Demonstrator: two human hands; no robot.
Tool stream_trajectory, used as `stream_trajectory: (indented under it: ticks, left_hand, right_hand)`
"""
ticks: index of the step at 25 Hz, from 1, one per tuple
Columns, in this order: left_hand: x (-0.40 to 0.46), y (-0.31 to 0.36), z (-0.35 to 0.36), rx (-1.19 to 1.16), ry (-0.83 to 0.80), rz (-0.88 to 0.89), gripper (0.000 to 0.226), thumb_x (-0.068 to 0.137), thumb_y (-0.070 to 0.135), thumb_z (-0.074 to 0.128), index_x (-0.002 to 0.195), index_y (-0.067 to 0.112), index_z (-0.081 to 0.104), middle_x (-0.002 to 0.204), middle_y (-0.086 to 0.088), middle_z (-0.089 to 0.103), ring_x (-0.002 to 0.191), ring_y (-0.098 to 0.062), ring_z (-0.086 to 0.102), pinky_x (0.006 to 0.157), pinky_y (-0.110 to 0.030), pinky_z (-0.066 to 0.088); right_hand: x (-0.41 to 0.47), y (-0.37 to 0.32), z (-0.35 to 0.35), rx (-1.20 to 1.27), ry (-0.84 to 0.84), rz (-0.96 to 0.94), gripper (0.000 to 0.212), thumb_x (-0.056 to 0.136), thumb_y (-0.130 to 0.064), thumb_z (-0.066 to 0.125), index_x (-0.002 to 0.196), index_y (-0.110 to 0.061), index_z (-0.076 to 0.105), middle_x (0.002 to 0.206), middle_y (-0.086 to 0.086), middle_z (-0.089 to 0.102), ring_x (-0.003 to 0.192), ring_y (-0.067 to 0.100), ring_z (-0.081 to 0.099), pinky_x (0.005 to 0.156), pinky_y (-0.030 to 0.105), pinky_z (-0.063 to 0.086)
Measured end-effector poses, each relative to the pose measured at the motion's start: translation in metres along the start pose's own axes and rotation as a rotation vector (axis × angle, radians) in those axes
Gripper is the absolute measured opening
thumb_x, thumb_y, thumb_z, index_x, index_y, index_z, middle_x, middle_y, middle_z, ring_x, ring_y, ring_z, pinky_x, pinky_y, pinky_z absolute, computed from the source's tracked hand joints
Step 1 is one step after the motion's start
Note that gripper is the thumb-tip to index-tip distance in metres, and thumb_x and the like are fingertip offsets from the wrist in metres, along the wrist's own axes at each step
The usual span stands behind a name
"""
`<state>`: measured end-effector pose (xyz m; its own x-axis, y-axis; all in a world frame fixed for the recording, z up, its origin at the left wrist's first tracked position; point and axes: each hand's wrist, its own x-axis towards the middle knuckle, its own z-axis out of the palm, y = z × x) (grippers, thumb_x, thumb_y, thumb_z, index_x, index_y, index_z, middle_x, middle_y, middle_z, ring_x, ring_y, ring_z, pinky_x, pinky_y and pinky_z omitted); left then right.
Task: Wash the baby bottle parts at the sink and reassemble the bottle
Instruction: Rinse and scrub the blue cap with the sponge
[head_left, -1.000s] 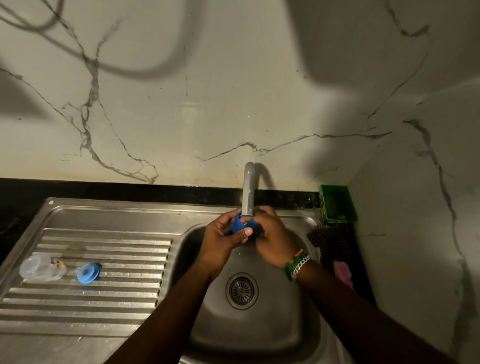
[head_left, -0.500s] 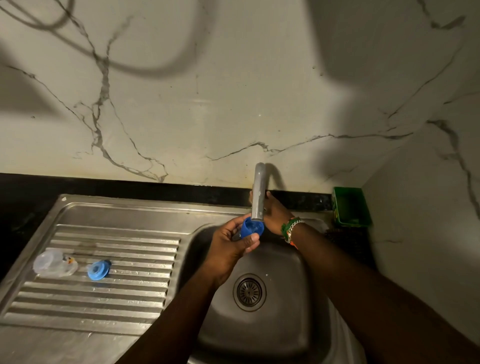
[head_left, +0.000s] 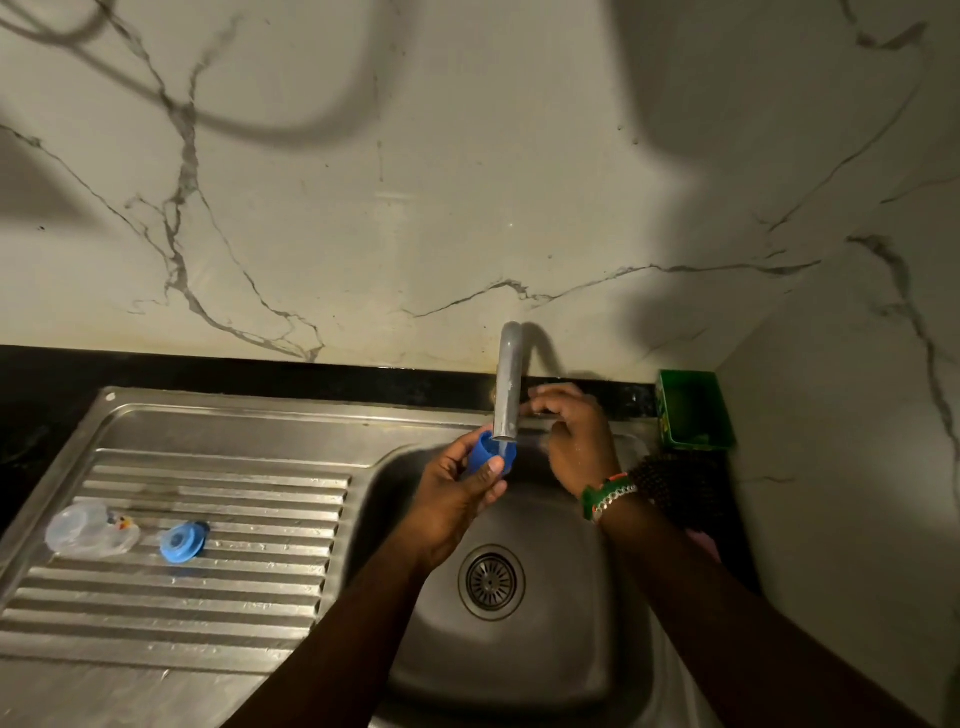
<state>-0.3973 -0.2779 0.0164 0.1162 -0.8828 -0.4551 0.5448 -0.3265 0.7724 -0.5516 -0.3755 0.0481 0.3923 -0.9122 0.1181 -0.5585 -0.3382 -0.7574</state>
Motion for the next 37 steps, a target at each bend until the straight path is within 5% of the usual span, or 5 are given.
stream_trajectory:
  ticks: [4, 19, 27, 33, 37]
  left_hand:
    - [0.000, 0.000, -0.003, -0.108, -0.095, -0.065, 0.050, 0.090, 0.027, 0.068, 0.138, 0.014, 0.059, 0.130, -0.017, 0.063, 0.094, -0.020, 0.066, 0.075, -0.027, 0.057]
    - [-0.012, 0.003, 0.032, -0.249, -0.027, -0.154, 0.048, 0.105, 0.047, 0.042, 0.116, 0.005, 0.062, 0.072, -0.006, 0.059, 0.052, -0.008, 0.046, 0.048, -0.020, 0.042]
    - [-0.010, -0.012, 0.043, -0.119, 0.133, -0.046, 0.038, 0.105, 0.039, 0.047, 0.125, 0.009, 0.059, 0.094, -0.010, 0.073, 0.071, -0.018, 0.068, 0.063, -0.027, 0.055]
    - [-0.012, -0.007, 0.035, 0.266, 0.084, 0.156, 0.037, 0.093, 0.019, 0.071, 0.125, 0.016, 0.055, 0.122, -0.009, 0.068, 0.104, -0.022, 0.074, 0.083, -0.039, 0.063]
    - [-0.011, -0.007, 0.041, 0.054, 0.160, 0.091, 0.032, 0.098, 0.023, 0.061, 0.126, 0.007, 0.059, 0.125, -0.016, 0.067, 0.107, -0.028, 0.072, 0.082, -0.038, 0.062]
  right_hand:
    - [-0.031, -0.013, -0.001, -0.291, -0.360, -0.007, 0.059, 0.086, 0.002, 0.054, 0.134, -0.030, 0.062, 0.149, 0.003, 0.040, 0.136, 0.028, 0.032, 0.109, 0.042, 0.040]
    - [-0.059, -0.020, 0.008, -0.294, -0.280, 0.042, 0.066, 0.083, -0.002, 0.059, 0.140, -0.036, 0.054, 0.156, 0.004, 0.027, 0.142, 0.029, 0.026, 0.115, 0.044, 0.035]
    - [-0.068, -0.008, 0.025, -0.081, -0.324, 0.209, 0.057, 0.086, -0.010, 0.059, 0.139, -0.030, 0.052, 0.151, 0.006, 0.037, 0.137, 0.020, 0.040, 0.110, 0.034, 0.044]
    - [-0.062, -0.025, 0.015, 0.601, -0.136, 0.564, 0.035, 0.089, 0.013, 0.051, 0.083, -0.019, 0.064, 0.081, -0.003, 0.063, 0.077, 0.011, 0.059, 0.070, 0.022, 0.047]
    - [-0.072, -0.026, 0.036, 0.327, 0.102, 0.441, 0.023, 0.089, -0.003, 0.063, 0.106, -0.016, 0.070, 0.113, 0.002, 0.065, 0.109, 0.020, 0.061, 0.096, 0.034, 0.053]
